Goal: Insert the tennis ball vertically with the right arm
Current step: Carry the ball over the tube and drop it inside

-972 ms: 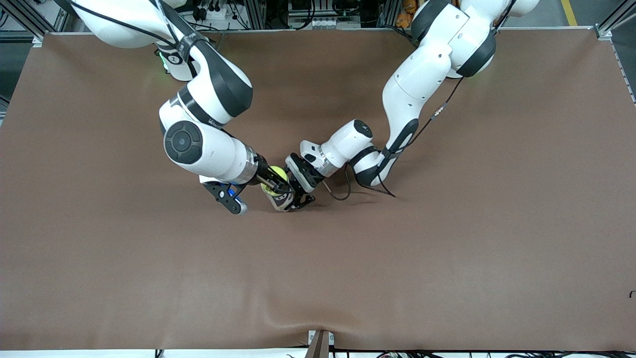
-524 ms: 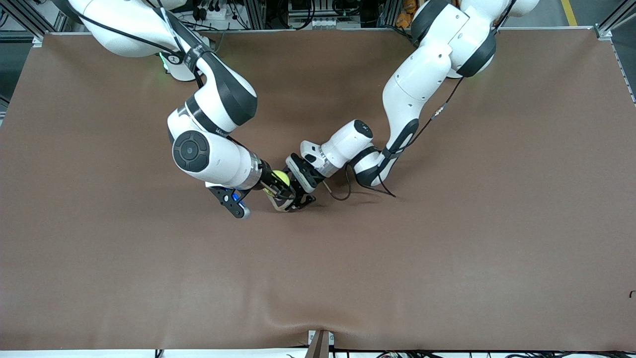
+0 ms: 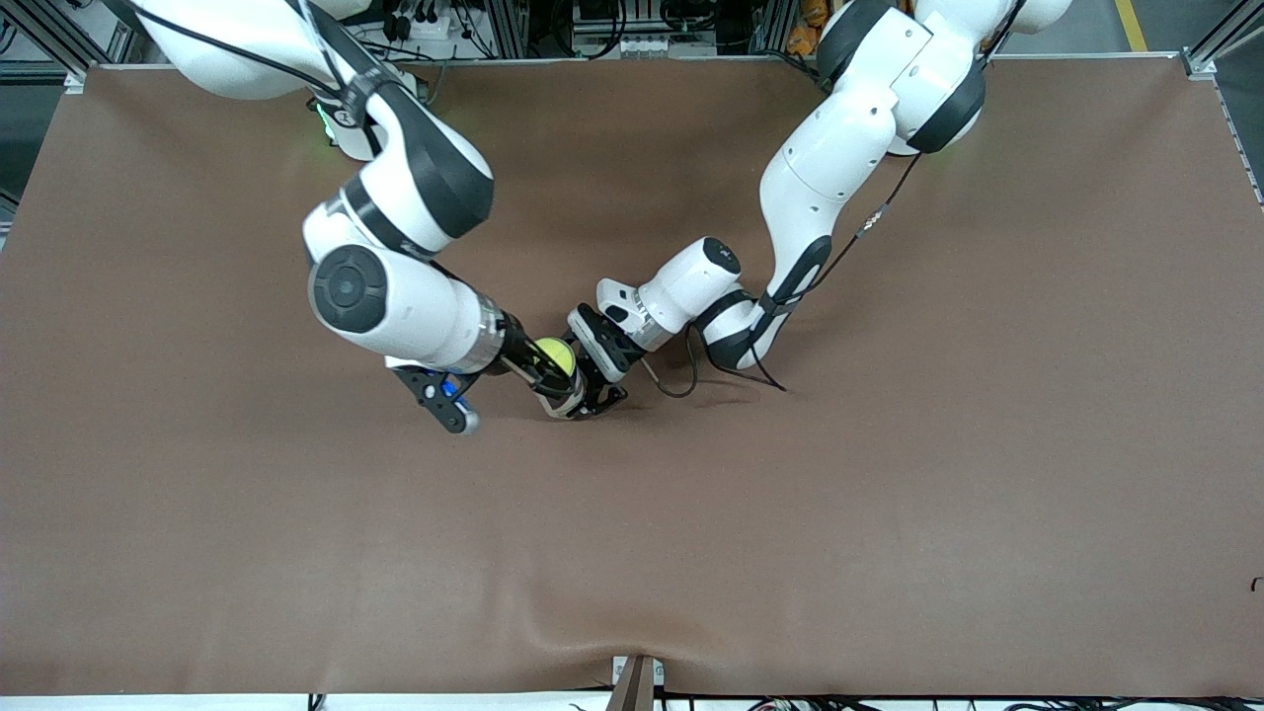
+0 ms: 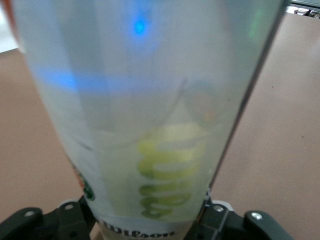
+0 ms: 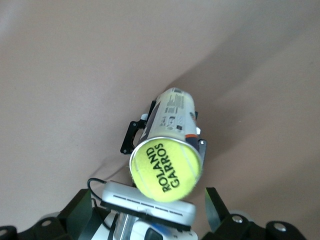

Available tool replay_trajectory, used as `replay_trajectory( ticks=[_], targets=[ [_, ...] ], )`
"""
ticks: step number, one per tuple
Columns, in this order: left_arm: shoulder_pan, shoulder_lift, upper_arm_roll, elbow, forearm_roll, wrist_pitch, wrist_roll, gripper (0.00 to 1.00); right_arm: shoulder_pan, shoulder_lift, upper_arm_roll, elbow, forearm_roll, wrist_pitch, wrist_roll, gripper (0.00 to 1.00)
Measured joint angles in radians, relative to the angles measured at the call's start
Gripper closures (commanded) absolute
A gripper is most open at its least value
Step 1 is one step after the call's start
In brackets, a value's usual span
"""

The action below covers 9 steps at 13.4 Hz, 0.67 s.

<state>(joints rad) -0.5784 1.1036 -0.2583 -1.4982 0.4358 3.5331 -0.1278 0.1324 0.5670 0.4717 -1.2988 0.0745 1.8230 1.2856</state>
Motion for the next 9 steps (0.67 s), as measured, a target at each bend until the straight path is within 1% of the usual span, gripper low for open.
replay_trajectory(
  ticks=[2,4,5,9],
  targets=[
    [0.000,0.001,0.000,-0.002,0.000,0.000,0.000,0.15,-0.040,-0.012,-0.001,0.058,0.000,-0.075,-0.015,0.00],
    [0.000,0.001,0.000,-0.003,0.000,0.000,0.000,0.07,-0.052,-0.013,0.001,0.073,-0.002,-0.099,-0.026,0.00],
    [0.000,0.001,0.000,-0.003,0.000,0.000,0.000,0.06,-0.038,-0.009,0.002,0.066,-0.011,-0.103,-0.026,0.00],
    [-0.001,0.003,0.000,-0.006,0.000,0.000,0.000,0.06,0.019,0.014,0.002,0.002,-0.038,-0.090,-0.024,0.00]
  ],
)
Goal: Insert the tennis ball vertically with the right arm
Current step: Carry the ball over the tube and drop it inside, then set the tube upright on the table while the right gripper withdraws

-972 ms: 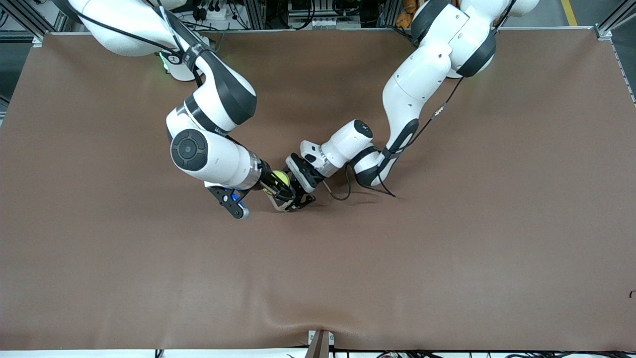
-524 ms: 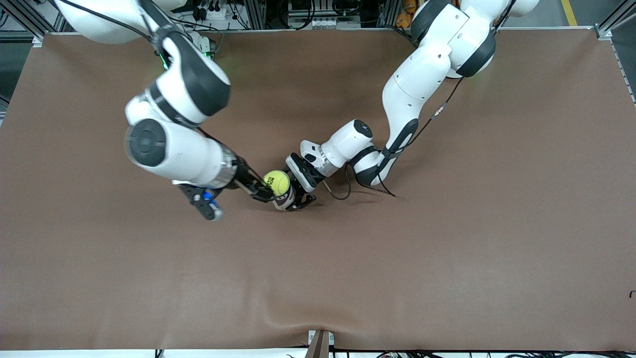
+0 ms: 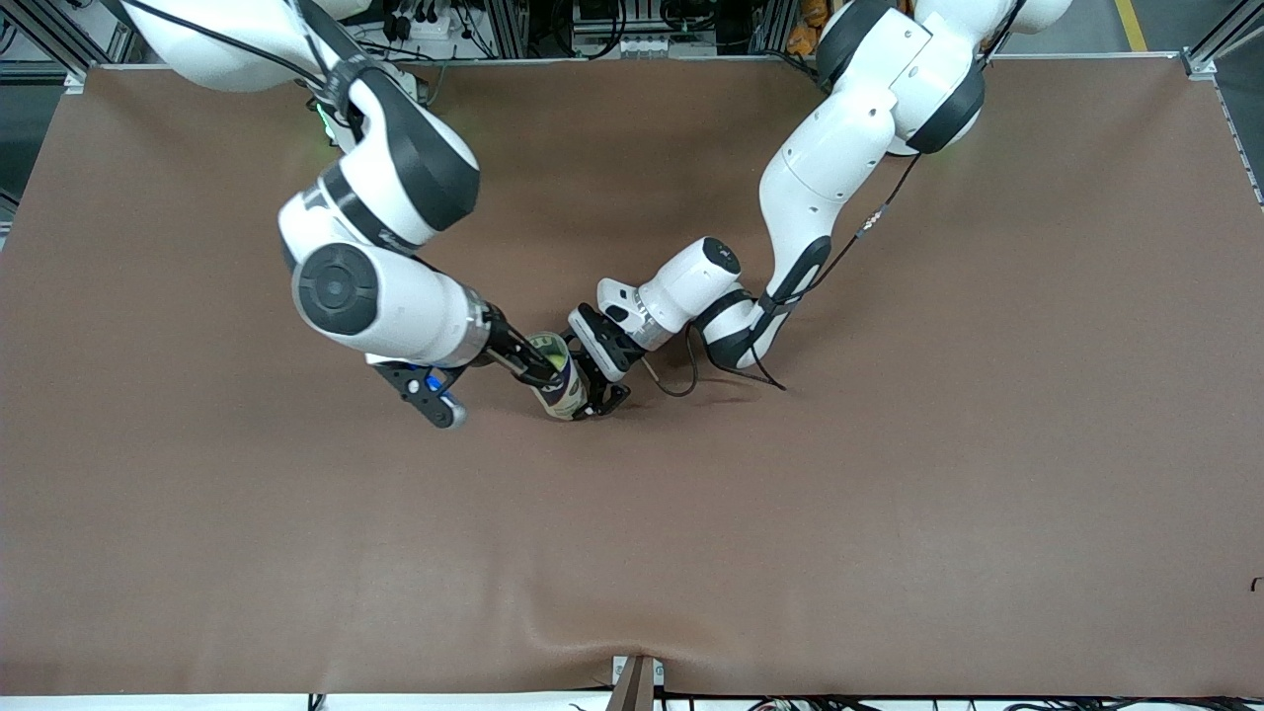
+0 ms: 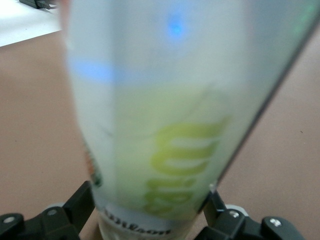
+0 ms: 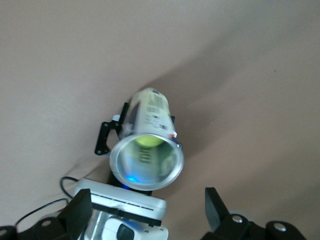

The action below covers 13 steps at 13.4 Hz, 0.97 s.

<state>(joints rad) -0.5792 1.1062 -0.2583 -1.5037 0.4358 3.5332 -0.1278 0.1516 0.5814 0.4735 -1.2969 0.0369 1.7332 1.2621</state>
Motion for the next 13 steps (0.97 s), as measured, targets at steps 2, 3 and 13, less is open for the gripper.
replay_trajectory(
  ticks=[2,3,13],
  targets=[
    [0.000,0.000,0.000,0.000,0.000,0.000,0.000,0.04,-0.001,0.006,-0.004,-0.012,-0.007,0.001,0.000,0.00],
    [0.000,0.000,0.000,0.000,0.000,0.000,0.000,0.00,-0.012,0.005,-0.007,-0.011,-0.010,0.000,-0.001,0.00],
    [0.008,0.000,0.002,-0.058,0.000,0.001,0.000,0.00,-0.316,-0.039,0.048,0.074,-0.143,-0.076,-0.412,0.00]
  ],
)
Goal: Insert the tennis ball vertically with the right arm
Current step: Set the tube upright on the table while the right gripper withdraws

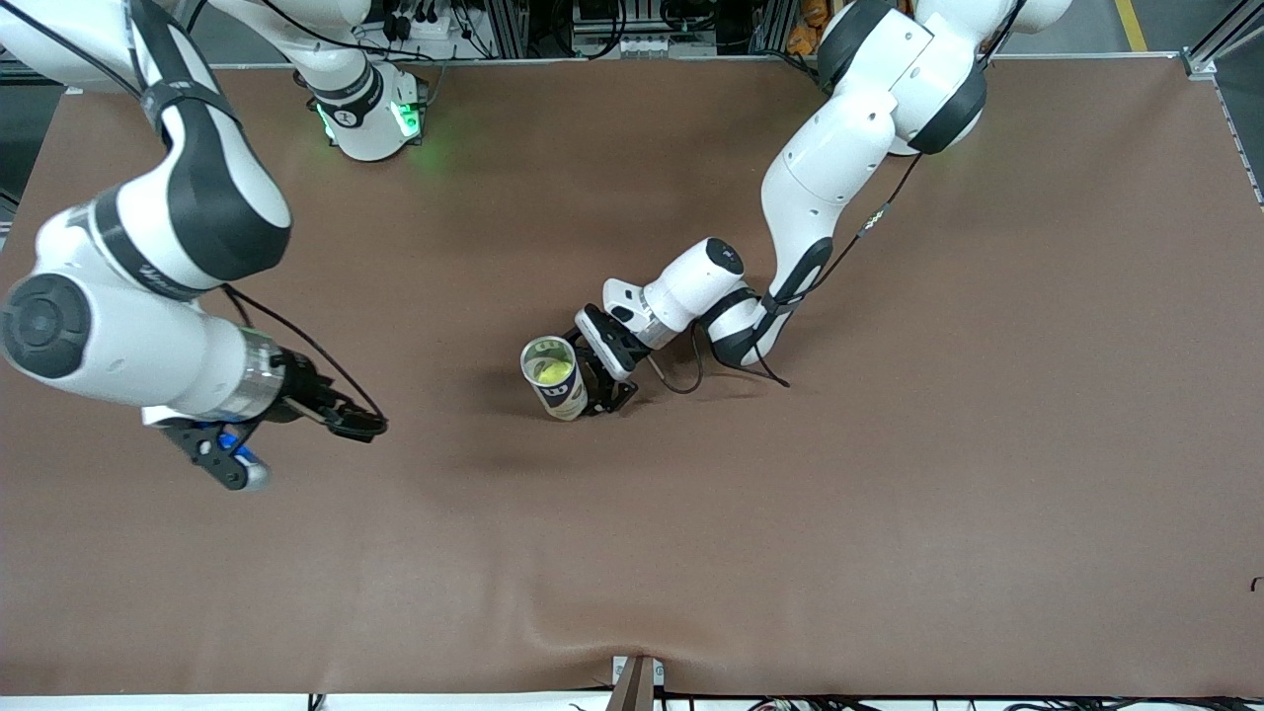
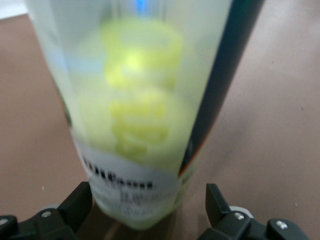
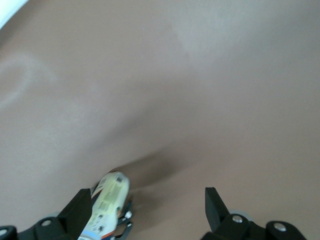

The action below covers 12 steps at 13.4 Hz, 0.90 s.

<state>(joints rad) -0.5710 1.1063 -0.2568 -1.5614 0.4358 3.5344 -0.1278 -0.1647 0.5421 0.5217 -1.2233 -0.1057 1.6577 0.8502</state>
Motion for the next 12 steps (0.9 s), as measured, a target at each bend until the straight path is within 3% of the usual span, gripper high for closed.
replay_trajectory(
  ticks=[7,12],
  targets=[
    [0.048,-0.084,0.000,-0.128,0.000,0.008,0.000,0.00,0.047,-0.048,-0.165,0.162,-0.002,-0.193,-0.335,0.00],
    [0.105,-0.218,0.001,-0.274,0.000,-0.040,0.000,0.00,0.100,-0.175,-0.377,0.173,0.047,-0.314,-0.564,0.00]
  ],
)
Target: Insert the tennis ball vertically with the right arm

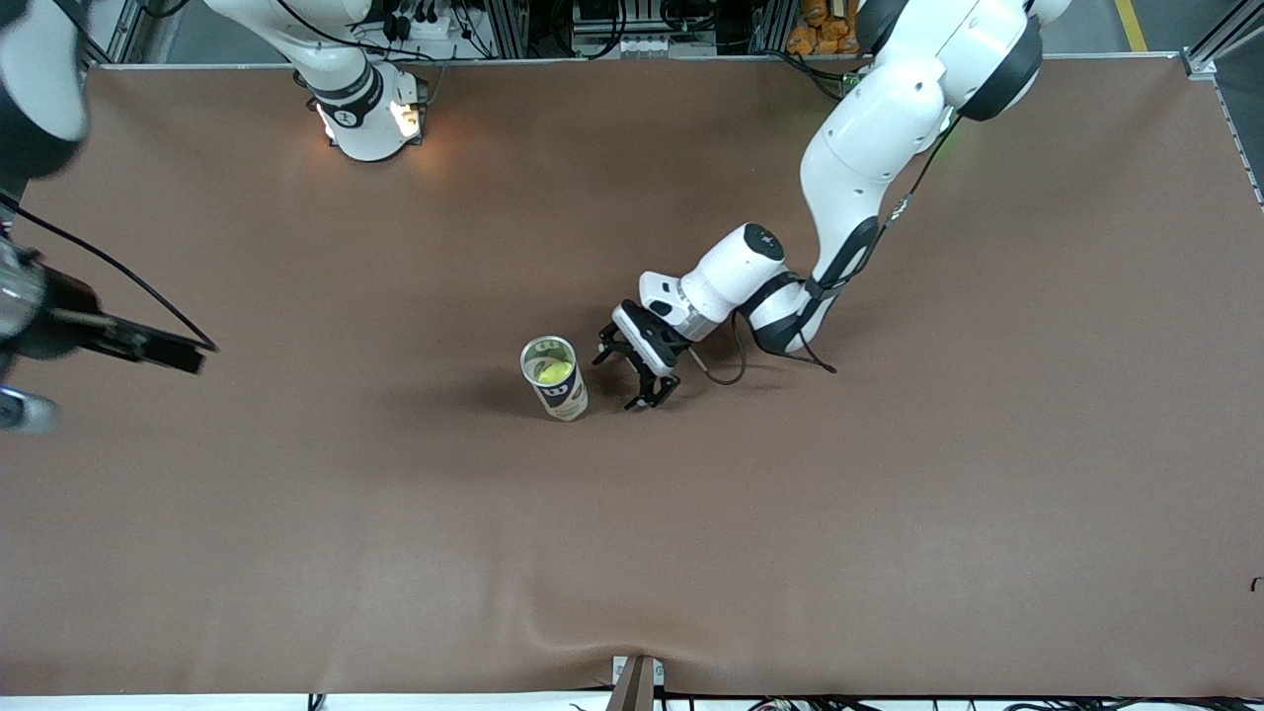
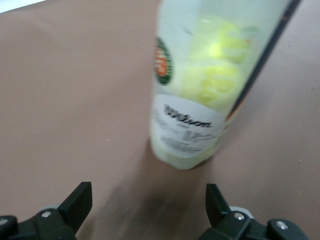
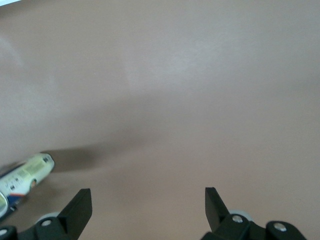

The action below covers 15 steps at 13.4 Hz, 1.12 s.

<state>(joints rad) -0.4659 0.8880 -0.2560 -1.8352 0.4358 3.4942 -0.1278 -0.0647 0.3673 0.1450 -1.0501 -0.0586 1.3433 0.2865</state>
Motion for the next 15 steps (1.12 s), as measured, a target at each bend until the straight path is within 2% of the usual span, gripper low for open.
replay_trajectory(
  ticks=[2,3,7,8,11,15],
  targets=[
    [0.022,-0.048,-0.003,-0.012,0.000,-0.092,0.000,0.00,0.035,-0.077,-0.099,-0.030,0.020,-0.033,-0.063,0.00],
    [0.030,-0.075,-0.004,-0.012,0.000,-0.158,0.000,0.00,0.041,-0.126,-0.119,-0.079,0.023,-0.029,-0.072,0.00],
    [0.070,-0.175,-0.015,-0.010,-0.001,-0.376,-0.009,0.00,0.047,-0.366,-0.127,-0.398,0.026,0.072,-0.075,0.00],
    [0.090,-0.185,-0.026,-0.001,-0.003,-0.425,-0.011,0.00,0.048,-0.405,-0.127,-0.450,0.026,0.080,-0.080,0.00],
    [0.166,-0.190,-0.070,0.066,-0.029,-0.594,-0.011,0.00,0.048,-0.440,-0.145,-0.510,0.026,0.100,-0.195,0.00],
    [0.234,-0.208,-0.096,0.167,-0.121,-0.824,-0.011,0.00,0.049,-0.424,-0.163,-0.515,0.026,0.118,-0.244,0.00]
  ],
)
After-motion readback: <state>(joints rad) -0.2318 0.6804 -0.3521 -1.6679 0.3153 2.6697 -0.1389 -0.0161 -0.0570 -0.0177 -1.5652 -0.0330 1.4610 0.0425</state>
